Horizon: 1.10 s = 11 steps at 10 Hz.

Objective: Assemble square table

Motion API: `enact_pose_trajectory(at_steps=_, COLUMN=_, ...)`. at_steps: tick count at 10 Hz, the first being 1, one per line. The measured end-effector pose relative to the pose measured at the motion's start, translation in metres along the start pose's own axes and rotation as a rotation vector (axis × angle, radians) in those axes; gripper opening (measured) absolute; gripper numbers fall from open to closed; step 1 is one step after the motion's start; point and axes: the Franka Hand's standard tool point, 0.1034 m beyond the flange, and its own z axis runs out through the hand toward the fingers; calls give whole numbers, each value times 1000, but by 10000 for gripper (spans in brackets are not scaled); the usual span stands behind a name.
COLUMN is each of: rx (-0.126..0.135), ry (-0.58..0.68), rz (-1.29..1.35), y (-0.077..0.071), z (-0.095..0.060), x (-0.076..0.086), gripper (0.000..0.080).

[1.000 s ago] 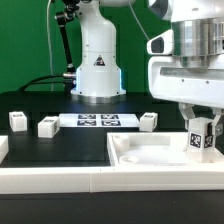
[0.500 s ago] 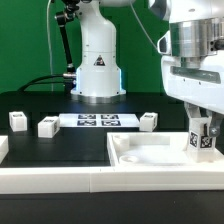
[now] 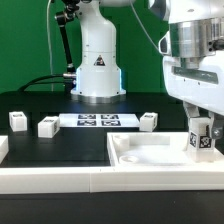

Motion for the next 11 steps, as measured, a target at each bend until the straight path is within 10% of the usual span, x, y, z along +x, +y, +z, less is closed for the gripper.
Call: enact_pose_trajectory(at_steps=11, rx=-40, ry=13, rz=-932, y=-1, z=-1, x=-2, gripper=648)
